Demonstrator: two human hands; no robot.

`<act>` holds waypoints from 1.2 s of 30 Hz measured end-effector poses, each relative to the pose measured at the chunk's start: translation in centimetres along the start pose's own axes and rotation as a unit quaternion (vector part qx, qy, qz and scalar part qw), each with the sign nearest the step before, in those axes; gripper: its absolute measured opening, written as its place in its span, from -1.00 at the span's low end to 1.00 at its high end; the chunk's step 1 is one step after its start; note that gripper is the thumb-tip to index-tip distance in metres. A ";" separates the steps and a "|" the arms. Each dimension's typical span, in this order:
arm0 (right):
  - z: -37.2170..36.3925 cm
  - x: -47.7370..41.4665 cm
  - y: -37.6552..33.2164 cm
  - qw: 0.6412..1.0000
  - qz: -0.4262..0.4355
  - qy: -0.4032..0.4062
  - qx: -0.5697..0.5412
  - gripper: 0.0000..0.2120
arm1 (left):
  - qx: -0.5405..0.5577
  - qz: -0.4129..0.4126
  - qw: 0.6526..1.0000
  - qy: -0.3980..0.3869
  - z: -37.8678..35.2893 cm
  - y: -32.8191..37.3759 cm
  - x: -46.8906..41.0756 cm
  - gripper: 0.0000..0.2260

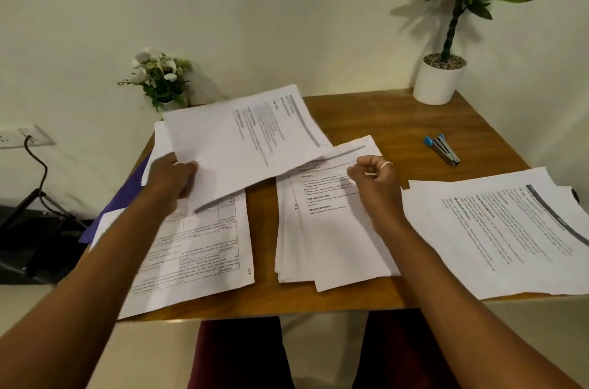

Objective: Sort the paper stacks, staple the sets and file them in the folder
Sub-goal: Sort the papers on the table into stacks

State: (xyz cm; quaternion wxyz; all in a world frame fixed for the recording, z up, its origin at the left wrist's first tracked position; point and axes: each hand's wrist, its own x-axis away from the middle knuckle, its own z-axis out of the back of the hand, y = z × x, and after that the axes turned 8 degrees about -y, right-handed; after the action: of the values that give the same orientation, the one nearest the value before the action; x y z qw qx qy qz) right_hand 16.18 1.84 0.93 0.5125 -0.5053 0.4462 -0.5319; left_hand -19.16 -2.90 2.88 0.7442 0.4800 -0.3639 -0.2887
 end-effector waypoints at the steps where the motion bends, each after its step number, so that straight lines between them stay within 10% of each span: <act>1: 0.4 -0.1 0.5 0.996 0.024 0.015 0.081 -0.80 | -0.011 -0.001 1.000 0.009 1.2 0.0 -1.2 -0.76; 5: 1.6 -0.8 2.3 0.924 0.046 0.061 0.375 -0.71 | -0.097 -0.007 0.994 0.045 5.2 0.2 -5.9 -0.83; 12: 2.2 -1.1 3.1 0.910 0.029 0.071 0.408 -0.42 | -0.250 -0.032 0.966 0.052 7.1 -0.3 -9.9 -0.96; 17: 2.2 -1.3 2.6 0.903 0.038 0.079 0.421 -0.28 | -0.325 -0.052 0.941 0.075 6.3 -0.6 -10.2 -0.59; 23: 2.6 -1.0 2.0 0.929 0.060 0.083 0.355 -0.30 | -0.420 -0.099 0.891 0.141 4.8 -1.2 -9.3 -0.22; 31: 4.2 -0.8 0.3 0.975 -0.008 0.058 0.217 -0.65 | -0.324 -0.281 0.903 0.027 -2.7 1.2 -0.5 -0.67; 36: 5.3 -1.1 -0.1 0.992 -0.024 0.076 0.096 -0.74 | -0.194 -0.179 0.954 -0.142 -8.4 2.2 7.5 -0.76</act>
State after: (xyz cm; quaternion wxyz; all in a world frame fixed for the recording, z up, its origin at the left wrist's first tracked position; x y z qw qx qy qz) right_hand 21.43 3.22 1.46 0.5101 -0.4227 0.4187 -0.6211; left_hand -7.85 -3.71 4.57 0.6999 0.3378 -0.3107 -0.5472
